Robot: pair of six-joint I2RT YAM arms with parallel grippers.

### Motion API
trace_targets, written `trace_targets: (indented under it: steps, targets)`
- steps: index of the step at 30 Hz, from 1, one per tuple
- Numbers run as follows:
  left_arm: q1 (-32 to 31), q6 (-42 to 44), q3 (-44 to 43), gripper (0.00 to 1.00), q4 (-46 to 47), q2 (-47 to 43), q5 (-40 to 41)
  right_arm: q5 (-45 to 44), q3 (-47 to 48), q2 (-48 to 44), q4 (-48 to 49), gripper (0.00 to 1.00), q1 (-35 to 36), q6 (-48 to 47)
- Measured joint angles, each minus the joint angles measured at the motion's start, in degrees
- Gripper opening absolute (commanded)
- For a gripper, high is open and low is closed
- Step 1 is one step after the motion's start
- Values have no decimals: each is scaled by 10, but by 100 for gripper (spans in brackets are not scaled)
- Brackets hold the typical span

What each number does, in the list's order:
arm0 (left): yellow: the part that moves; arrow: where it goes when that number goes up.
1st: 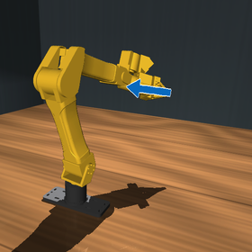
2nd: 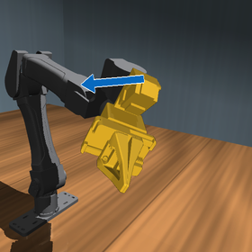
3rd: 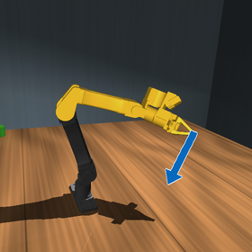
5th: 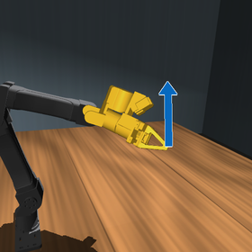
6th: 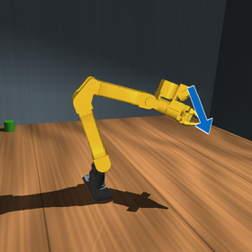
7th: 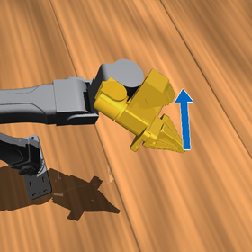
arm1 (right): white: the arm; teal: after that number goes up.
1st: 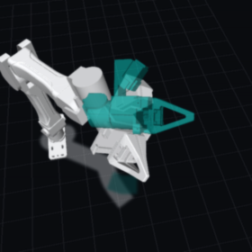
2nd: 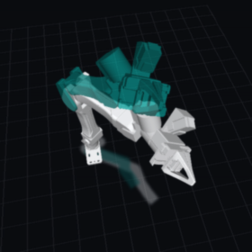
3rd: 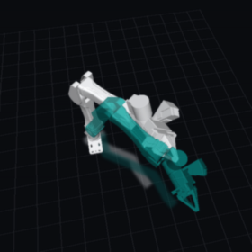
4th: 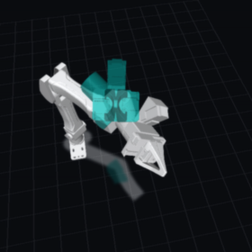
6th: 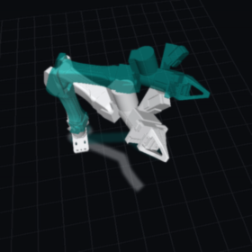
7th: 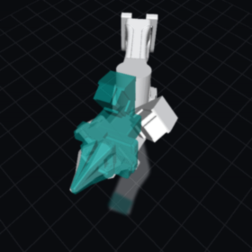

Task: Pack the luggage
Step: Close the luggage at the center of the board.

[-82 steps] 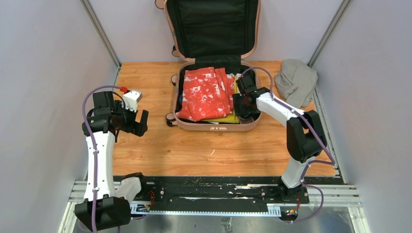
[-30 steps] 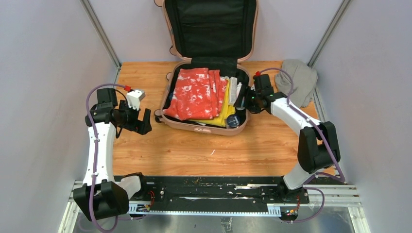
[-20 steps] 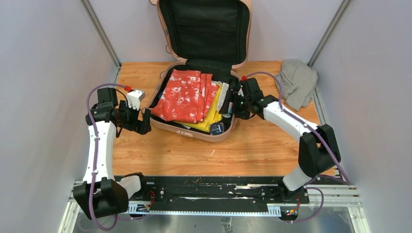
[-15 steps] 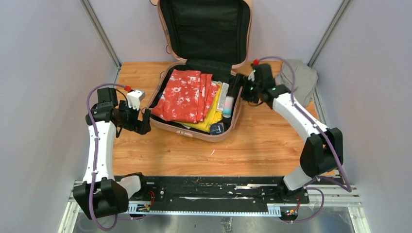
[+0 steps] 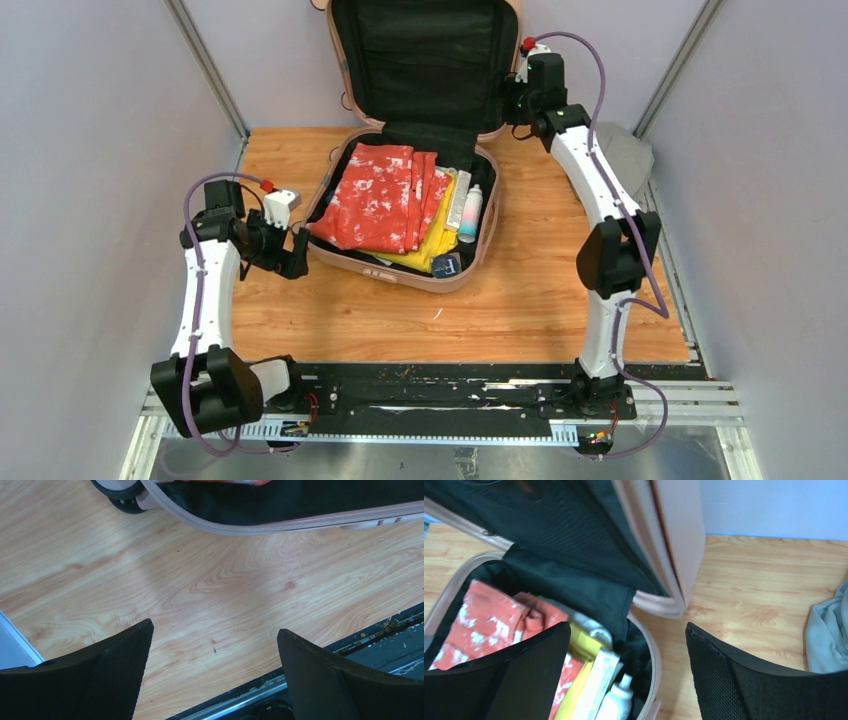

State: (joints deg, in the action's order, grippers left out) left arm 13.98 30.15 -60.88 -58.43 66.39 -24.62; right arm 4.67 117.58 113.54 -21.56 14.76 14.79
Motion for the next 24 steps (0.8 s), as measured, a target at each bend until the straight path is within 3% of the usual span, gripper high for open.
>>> trace_targets:
  steps: [6,18,20,24]
  targets:
    - [15,22,12,100,0,43,2,-22,84,90,7,80,-9,-32]
    - [22,9,22,100,52,127,5,-35,14,87,232,80,-12,-90]
    - [22,-2,28,100,71,135,9,-23,13,87,266,74,-12,-93]
    - [23,-26,43,100,110,148,21,5,-29,74,335,48,-12,-97]
